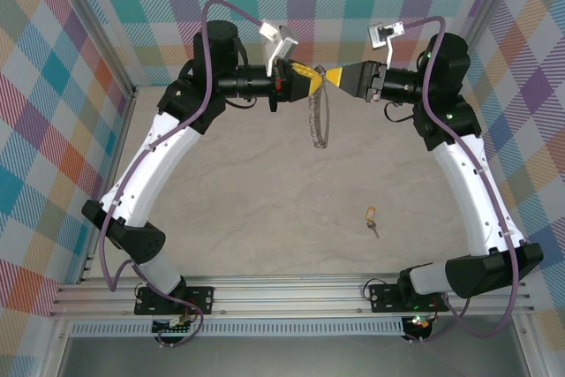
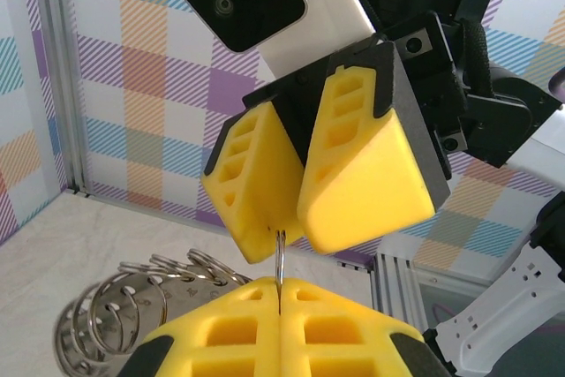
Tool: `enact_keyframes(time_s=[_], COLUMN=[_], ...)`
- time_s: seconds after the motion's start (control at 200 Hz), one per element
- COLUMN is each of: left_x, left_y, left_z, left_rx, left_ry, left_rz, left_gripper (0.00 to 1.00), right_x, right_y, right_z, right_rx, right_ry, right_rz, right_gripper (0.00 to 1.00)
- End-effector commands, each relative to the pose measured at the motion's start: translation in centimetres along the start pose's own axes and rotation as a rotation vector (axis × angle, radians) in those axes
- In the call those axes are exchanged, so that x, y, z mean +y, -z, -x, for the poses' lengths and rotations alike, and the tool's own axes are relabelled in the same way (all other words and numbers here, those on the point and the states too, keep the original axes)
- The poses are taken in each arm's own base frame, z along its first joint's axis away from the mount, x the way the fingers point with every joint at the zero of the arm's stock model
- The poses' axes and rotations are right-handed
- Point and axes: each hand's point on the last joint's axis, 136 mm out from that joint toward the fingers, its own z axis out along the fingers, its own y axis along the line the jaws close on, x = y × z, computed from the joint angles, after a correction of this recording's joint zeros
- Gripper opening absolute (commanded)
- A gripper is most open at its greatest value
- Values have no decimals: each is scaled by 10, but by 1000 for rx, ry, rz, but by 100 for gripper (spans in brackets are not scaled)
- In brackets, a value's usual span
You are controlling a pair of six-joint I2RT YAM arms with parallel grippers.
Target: Put the keys on the keyring
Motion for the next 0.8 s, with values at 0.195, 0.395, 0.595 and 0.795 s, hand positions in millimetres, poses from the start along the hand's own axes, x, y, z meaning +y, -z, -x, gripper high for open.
enact_keyframes(time_s=[0.195, 0.395, 0.595, 0.795], left_x=[-13, -9, 31, 51], left_y=[0, 0, 12, 30], left_z=[13, 15, 23, 39], left_rx=[-23, -17, -54, -188], left_ry=[-23, -1, 64, 175], left_rz=[-46, -19, 249, 393], left_gripper=[0, 0, 13, 28], right_x=[14, 12, 7, 6], right_y=[-1, 0, 1, 0], right_z=[-2, -1, 7, 19], right_rx=[21, 10, -52, -121], right_ry=[67, 83, 117, 127], right_rz=[33, 12, -18, -1], right_gripper=[14, 0, 0, 0])
